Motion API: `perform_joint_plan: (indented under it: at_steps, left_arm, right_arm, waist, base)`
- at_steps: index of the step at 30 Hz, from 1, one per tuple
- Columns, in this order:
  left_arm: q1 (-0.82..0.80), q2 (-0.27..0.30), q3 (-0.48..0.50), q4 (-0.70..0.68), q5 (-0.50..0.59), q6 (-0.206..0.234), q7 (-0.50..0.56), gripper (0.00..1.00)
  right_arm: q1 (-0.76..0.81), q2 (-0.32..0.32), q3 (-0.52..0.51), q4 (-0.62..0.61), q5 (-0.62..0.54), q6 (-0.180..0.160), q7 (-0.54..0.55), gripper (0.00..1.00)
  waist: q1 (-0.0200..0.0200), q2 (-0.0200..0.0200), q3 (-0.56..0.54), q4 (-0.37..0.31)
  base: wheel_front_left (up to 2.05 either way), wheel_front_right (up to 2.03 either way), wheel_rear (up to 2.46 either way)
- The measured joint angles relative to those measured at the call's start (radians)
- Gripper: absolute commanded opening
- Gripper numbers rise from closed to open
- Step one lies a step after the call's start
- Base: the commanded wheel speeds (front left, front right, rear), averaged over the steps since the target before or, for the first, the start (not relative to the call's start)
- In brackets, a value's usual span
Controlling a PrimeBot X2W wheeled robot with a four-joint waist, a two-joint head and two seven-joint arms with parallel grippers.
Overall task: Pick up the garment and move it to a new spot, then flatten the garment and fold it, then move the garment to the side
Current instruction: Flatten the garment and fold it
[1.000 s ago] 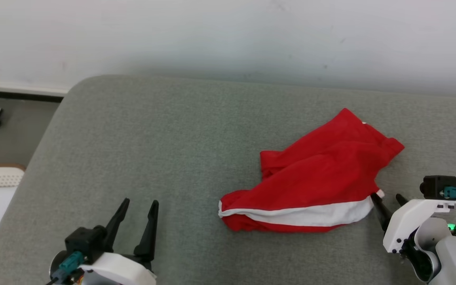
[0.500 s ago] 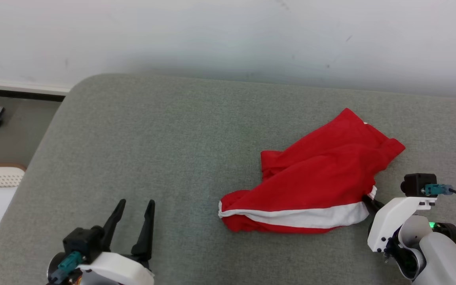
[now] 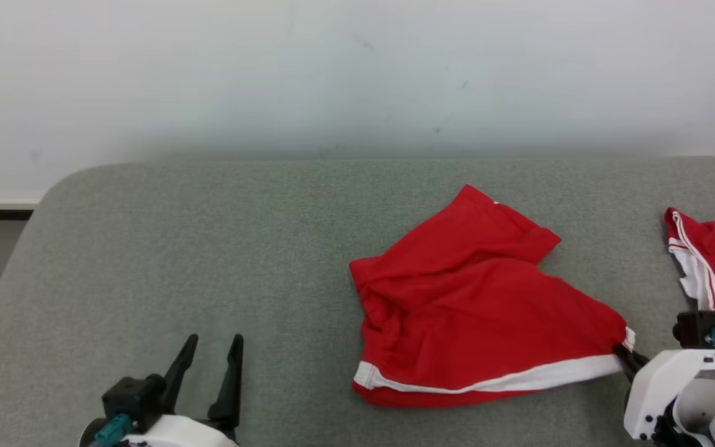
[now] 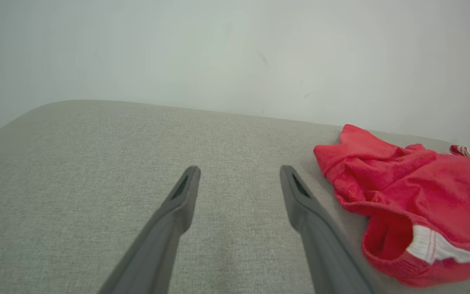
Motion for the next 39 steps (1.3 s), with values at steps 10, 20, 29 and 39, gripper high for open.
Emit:
perform_joint_plan:
  at_steps: [10,20,29,39]
  left_arm:
    - [0.011,-0.006,0.007,0.012,0.012,-0.009,0.0,1.0]
    - [0.031,-0.004,0.026,0.018,0.021,-0.011,0.0,1.0]
    - [0.052,-0.016,0.079,-0.047,0.033,-0.003,0.0,1.0]
    - [0.134,-0.07,0.162,-0.112,0.083,-0.024,0.0,1.0]
  right_arm:
    - [0.205,0.049,-0.198,-0.237,-0.142,0.0,0.179,1.0]
    - [0.306,0.142,-0.324,-0.523,-0.273,0.0,0.146,1.0]
    - [0.36,0.169,-0.265,-0.646,-0.272,0.0,-0.121,1.0]
    - [0.447,0.146,-0.206,-0.611,-0.284,0.0,-0.44,1.0]
  waist:
    - [0.0,0.0,-0.017,-0.041]
    - [0.0,0.0,-0.059,-0.048]
    - [0.0,0.0,-0.079,-0.059]
    - [0.0,0.0,-0.101,-0.069]
  base:
    - [0.0,0.0,0.0]
    - [0.0,0.0,0.0]
    - [0.0,0.0,0.0]
    - [0.0,0.0,0.0]
